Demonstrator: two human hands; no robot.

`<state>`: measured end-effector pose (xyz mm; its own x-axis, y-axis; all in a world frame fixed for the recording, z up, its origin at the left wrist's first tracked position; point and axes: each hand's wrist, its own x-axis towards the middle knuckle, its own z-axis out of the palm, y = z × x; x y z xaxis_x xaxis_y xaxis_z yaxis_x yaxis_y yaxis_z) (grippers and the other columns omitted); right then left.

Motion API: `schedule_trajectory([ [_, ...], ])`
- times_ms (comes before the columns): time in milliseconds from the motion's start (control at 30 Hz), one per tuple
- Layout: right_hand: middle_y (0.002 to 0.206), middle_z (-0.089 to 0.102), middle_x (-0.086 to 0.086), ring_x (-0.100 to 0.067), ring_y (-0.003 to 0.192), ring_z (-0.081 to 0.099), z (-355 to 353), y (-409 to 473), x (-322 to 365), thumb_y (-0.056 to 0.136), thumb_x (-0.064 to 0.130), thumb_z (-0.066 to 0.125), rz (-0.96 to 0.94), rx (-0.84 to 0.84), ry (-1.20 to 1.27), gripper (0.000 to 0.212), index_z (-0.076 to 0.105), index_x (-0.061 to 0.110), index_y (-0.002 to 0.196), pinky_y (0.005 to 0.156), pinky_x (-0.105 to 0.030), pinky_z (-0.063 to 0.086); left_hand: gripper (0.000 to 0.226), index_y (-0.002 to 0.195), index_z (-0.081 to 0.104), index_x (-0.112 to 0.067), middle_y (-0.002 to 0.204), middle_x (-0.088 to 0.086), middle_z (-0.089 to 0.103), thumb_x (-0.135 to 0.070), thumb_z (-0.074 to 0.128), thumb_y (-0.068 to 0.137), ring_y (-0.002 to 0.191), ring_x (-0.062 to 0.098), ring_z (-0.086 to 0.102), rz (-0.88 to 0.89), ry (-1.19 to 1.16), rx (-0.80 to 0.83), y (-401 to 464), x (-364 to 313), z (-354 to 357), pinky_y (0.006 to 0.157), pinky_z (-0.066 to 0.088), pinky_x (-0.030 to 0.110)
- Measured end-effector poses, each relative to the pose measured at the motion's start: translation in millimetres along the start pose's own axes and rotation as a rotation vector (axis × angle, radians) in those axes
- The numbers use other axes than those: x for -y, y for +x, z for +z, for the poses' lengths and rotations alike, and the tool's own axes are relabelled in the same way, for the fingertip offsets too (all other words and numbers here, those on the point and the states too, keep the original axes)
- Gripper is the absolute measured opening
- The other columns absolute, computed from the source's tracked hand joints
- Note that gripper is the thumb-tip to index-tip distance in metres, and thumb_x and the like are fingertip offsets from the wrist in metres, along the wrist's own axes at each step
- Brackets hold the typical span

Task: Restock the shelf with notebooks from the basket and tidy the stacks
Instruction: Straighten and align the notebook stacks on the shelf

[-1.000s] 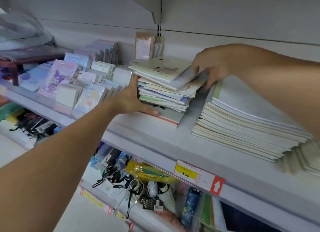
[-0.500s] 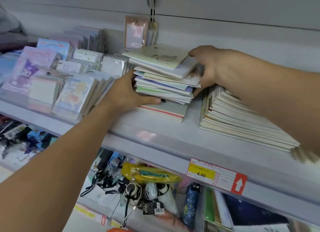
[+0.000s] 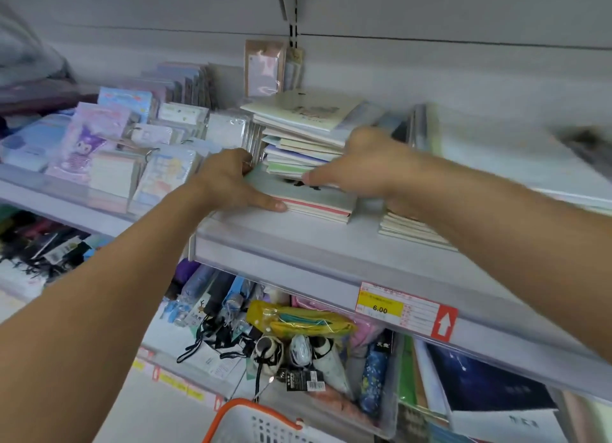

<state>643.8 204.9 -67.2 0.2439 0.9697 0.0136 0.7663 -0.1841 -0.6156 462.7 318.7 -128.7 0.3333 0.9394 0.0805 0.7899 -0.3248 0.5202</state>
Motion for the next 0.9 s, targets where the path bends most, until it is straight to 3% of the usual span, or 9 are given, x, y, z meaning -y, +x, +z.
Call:
schedule_trajectory([
  [67, 0.158, 0.018, -0.026, -0.037, 0.143, 0.027, 28.0, -12.0, -13.2, 0.081, 0.046, 0.076, 0.044, -0.028, -0.045, 0.110, 0.010, -0.007, 0.152, 0.112, -0.040, 0.036, 0.106, 0.120, 0.060, -0.011, 0.121, 0.003, 0.064, -0.061, 0.088, 0.031, 0.108, 0.020, 0.060, 0.004, -0.040, -0.042, 0.2, 0.6, 0.8, 0.097, 0.050, 0.036],
  [167, 0.158, 0.017, -0.028, -0.034, 0.145, 0.026, 51.4, -19.2, -26.8, 0.084, 0.042, 0.074, 0.100, -0.034, 0.042, 0.124, -0.019, -0.013, 0.147, 0.111, -0.028, 0.033, 0.089, 0.118, 0.064, -0.011, 0.109, -0.001, 0.066, -0.045, 0.094, 0.042, 0.101, 0.016, 0.062, 0.022, -0.103, -0.052, 0.8, 2.7, 1.5, 0.089, 0.049, 0.024],
  [267, 0.128, 0.051, -0.019, -0.027, 0.111, 0.053, 58.4, -13.3, -32.3, 0.091, 0.040, 0.067, 0.166, -0.040, 0.019, 0.095, 0.013, -0.016, 0.147, 0.070, -0.022, 0.041, 0.078, 0.110, 0.069, -0.010, 0.099, -0.001, 0.068, -0.042, 0.095, 0.044, 0.097, 0.017, 0.065, 0.072, -0.121, -0.086, 3.9, 6.8, 5.8, 0.088, 0.052, 0.028],
  [367, 0.102, 0.055, -0.013, -0.025, 0.090, 0.055, 62.4, -5.3, -34.0, 0.098, 0.033, 0.059, 0.122, -0.148, -0.070, 0.036, 0.055, -0.002, 0.099, 0.062, -0.023, 0.035, 0.075, 0.107, 0.070, -0.009, 0.093, -0.004, 0.067, -0.039, 0.095, 0.043, 0.094, 0.015, 0.065, 0.105, -0.143, -0.114, 6.2, 10.4, 9.5, 0.085, 0.053, 0.026],
  [433, 0.077, 0.047, -0.005, -0.017, 0.066, 0.049, 66.3, -4.4, -37.5, 0.096, 0.028, 0.064, 0.118, -0.225, -0.056, 0.041, 0.039, 0.012, 0.068, 0.049, -0.025, 0.029, 0.077, 0.105, 0.071, -0.009, 0.094, -0.002, 0.069, -0.040, 0.095, 0.040, 0.094, 0.016, 0.067, 0.108, -0.166, -0.128, 6.5, 12.1, 10.5, 0.086, 0.055, 0.027],
  [533, 0.066, 0.036, 0.001, -0.006, 0.054, 0.032, 70.0, -4.8, -40.5, 0.093, 0.023, 0.068, 0.126, -0.282, -0.037, 0.047, 0.033, 0.015, 0.063, 0.041, -0.020, 0.019, 0.081, 0.106, 0.071, -0.010, 0.100, 0.000, 0.071, -0.046, 0.092, 0.037, 0.097, 0.017, 0.067, 0.114, -0.167, -0.118, 7.8, 11.4, 9.7, 0.090, 0.055, 0.033],
  [733, 0.099, 0.054, -0.011, -0.020, 0.082, 0.054, 69.5, -2.9, -28.4, 0.088, 0.030, 0.073, 0.182, -0.184, 0.128, 0.058, 0.049, -0.007, 0.125, 0.045, -0.021, 0.030, 0.082, 0.104, 0.073, -0.018, 0.099, -0.008, 0.073, -0.057, 0.089, 0.034, 0.093, 0.012, 0.068, 0.083, -0.161, -0.013, 8.2, 10.3, 6.9, 0.091, 0.054, 0.032],
  [800, 0.085, 0.049, -0.005, -0.016, 0.069, 0.046, 65.0, -4.2, -29.9, 0.088, 0.027, 0.073, 0.200, -0.171, 0.155, 0.032, 0.056, 0.000, 0.096, 0.042, -0.022, 0.025, 0.085, 0.097, 0.075, -0.019, 0.095, -0.008, 0.075, -0.064, 0.086, 0.025, 0.091, 0.012, 0.069, 0.082, -0.189, -0.002, 8.2, 10.6, 5.3, 0.090, 0.055, 0.034],
  [900, 0.067, 0.042, 0.000, -0.010, 0.056, 0.039, 57.8, -15.9, -35.2, 0.090, 0.023, 0.071, 0.207, -0.128, 0.246, 0.041, 0.040, 0.012, 0.067, 0.044, -0.023, 0.029, 0.088, 0.100, 0.073, -0.022, 0.098, -0.012, 0.073, -0.057, 0.091, 0.022, 0.093, 0.009, 0.069, 0.098, -0.279, 0.041, 5.1, 9.4, 4.4, 0.088, 0.055, 0.025],
])
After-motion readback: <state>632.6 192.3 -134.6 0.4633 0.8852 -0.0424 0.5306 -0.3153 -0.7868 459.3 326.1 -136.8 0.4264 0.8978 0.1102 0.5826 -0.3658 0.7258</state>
